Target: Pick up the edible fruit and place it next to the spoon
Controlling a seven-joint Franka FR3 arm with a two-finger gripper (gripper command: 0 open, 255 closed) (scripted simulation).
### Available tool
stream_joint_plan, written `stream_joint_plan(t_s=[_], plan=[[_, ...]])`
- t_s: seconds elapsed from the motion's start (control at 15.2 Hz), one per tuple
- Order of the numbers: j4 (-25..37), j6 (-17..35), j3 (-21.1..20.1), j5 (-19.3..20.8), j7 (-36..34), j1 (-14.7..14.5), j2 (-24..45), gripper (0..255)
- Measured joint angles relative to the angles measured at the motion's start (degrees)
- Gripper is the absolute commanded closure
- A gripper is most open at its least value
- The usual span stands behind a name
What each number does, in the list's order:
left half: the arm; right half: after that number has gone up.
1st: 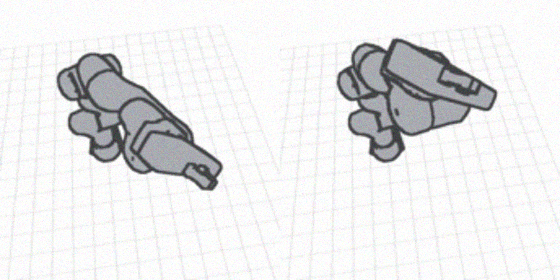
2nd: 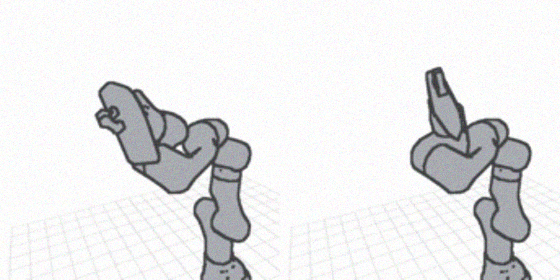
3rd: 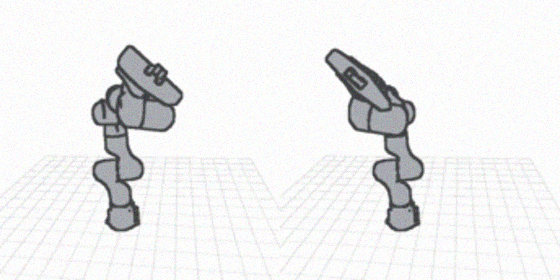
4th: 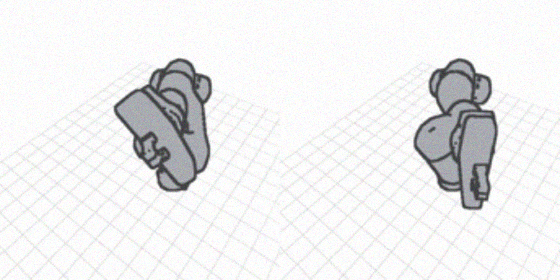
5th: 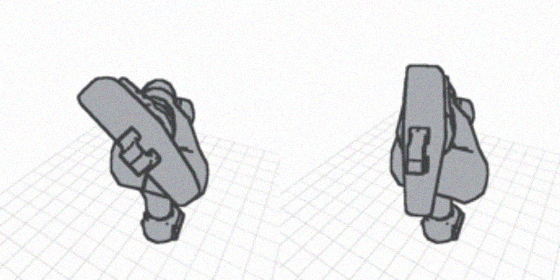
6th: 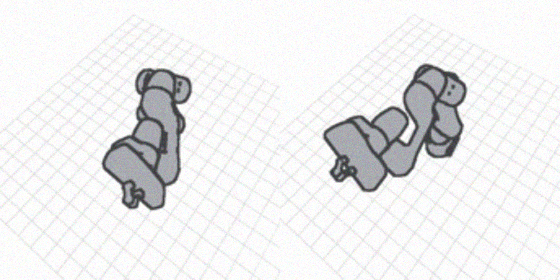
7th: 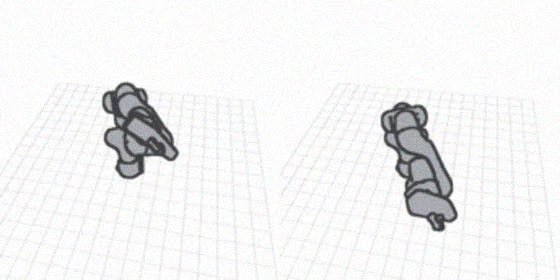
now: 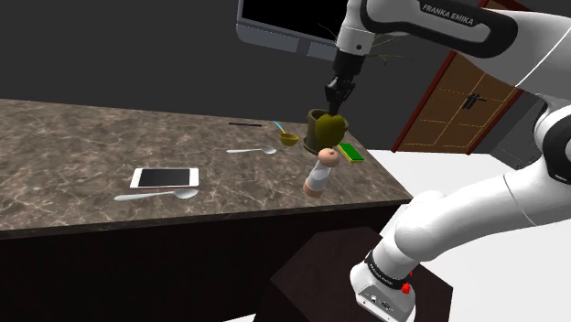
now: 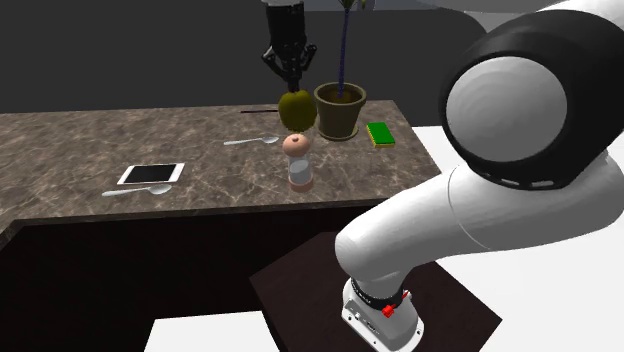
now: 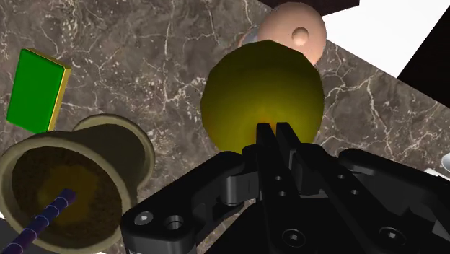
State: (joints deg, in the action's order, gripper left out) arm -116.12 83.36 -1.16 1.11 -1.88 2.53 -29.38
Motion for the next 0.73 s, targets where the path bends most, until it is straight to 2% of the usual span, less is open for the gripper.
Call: stream_joint_plan(t_s=[0.4, 0.73], plan=[[7.7, 1.4, -4.6, -1.8, -6.2, -1.7, 9.2, 255], [17.5, 1.4, -8.3, -1.8, -11.6, -3.3, 19.1, 255]])
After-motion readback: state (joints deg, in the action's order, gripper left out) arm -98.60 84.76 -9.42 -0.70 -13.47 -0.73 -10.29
